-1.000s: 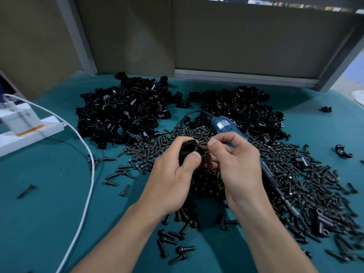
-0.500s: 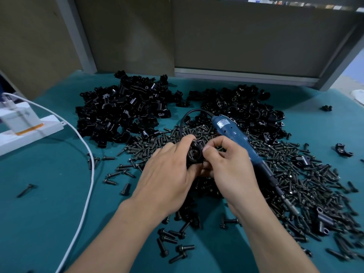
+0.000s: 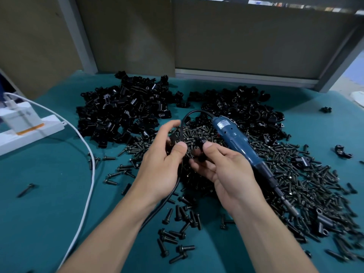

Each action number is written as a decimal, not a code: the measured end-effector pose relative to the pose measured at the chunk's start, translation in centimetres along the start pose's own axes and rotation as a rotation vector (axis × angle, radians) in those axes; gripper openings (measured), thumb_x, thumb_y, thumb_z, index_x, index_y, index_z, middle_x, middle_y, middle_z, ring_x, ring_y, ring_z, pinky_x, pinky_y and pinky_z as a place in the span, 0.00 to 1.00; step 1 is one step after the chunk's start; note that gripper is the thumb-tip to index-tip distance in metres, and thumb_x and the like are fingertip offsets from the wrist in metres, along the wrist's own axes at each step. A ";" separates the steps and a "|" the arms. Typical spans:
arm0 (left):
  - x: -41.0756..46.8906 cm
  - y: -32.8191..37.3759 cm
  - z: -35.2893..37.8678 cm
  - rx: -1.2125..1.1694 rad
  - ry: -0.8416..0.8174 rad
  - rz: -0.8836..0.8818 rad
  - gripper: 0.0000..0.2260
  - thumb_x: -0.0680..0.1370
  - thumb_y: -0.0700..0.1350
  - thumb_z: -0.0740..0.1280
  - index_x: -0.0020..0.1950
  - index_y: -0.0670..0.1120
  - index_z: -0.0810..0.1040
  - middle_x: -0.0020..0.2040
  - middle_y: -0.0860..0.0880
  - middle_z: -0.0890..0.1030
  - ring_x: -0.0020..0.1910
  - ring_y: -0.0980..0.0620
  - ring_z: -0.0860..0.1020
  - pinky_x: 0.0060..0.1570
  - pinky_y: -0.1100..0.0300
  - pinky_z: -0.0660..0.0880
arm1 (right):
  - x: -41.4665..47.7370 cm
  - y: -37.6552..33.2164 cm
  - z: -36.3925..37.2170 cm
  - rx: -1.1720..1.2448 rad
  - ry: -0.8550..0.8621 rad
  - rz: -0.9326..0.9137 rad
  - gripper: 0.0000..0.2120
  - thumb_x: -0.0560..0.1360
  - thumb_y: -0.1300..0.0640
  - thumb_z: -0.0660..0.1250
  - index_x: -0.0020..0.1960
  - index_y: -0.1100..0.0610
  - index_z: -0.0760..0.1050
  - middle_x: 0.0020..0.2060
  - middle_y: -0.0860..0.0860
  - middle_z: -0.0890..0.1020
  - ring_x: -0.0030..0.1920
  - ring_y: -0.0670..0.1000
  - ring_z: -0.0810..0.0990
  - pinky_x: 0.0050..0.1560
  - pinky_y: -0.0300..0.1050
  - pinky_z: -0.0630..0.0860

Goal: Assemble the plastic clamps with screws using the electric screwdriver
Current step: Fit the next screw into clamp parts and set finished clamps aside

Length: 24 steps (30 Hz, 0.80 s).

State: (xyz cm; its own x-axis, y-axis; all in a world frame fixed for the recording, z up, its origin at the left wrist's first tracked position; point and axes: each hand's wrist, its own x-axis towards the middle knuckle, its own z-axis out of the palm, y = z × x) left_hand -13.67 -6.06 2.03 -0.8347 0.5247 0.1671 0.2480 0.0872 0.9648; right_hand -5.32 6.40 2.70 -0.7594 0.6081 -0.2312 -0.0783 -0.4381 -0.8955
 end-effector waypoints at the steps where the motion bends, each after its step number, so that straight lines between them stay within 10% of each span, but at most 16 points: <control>1: 0.2 -0.1 0.0 -0.027 0.030 -0.018 0.20 0.78 0.52 0.70 0.65 0.72 0.73 0.53 0.62 0.80 0.53 0.57 0.83 0.59 0.47 0.81 | 0.0 0.0 0.0 0.020 -0.011 0.006 0.07 0.80 0.60 0.70 0.48 0.63 0.85 0.43 0.60 0.87 0.38 0.54 0.86 0.42 0.45 0.84; 6: 0.5 -0.8 -0.1 -0.049 0.115 -0.083 0.18 0.69 0.38 0.82 0.49 0.59 0.86 0.43 0.53 0.87 0.38 0.52 0.86 0.42 0.50 0.84 | 0.2 0.0 -0.1 0.016 -0.020 -0.002 0.08 0.81 0.60 0.69 0.52 0.64 0.83 0.44 0.60 0.87 0.39 0.54 0.86 0.41 0.43 0.83; 15: 0.1 -0.5 0.3 0.265 0.180 -0.006 0.10 0.70 0.57 0.77 0.46 0.62 0.78 0.39 0.62 0.84 0.37 0.62 0.81 0.38 0.57 0.75 | 0.3 0.1 -0.5 -0.015 -0.022 -0.035 0.10 0.81 0.59 0.69 0.55 0.65 0.83 0.43 0.59 0.87 0.36 0.48 0.85 0.45 0.45 0.84; 21: 0.3 0.0 0.1 -0.254 0.035 -0.148 0.11 0.70 0.35 0.80 0.38 0.51 0.85 0.42 0.49 0.88 0.40 0.58 0.85 0.39 0.71 0.77 | 0.2 0.1 -0.6 -0.020 -0.018 -0.048 0.09 0.81 0.58 0.69 0.55 0.63 0.83 0.44 0.58 0.87 0.34 0.47 0.84 0.46 0.45 0.84; 24: 0.2 0.4 0.1 -0.378 0.039 -0.238 0.07 0.66 0.47 0.81 0.41 0.51 0.86 0.40 0.50 0.87 0.36 0.57 0.83 0.33 0.69 0.76 | 0.1 0.0 -0.6 -0.023 -0.017 -0.025 0.10 0.81 0.57 0.70 0.56 0.63 0.84 0.48 0.59 0.88 0.40 0.51 0.86 0.45 0.43 0.83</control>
State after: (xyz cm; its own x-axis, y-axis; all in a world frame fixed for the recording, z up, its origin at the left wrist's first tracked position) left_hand -13.75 -5.84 2.41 -0.8667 0.4941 -0.0683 -0.1445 -0.1177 0.9825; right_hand -4.98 6.90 2.48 -0.7682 0.6074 -0.2023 -0.0829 -0.4077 -0.9093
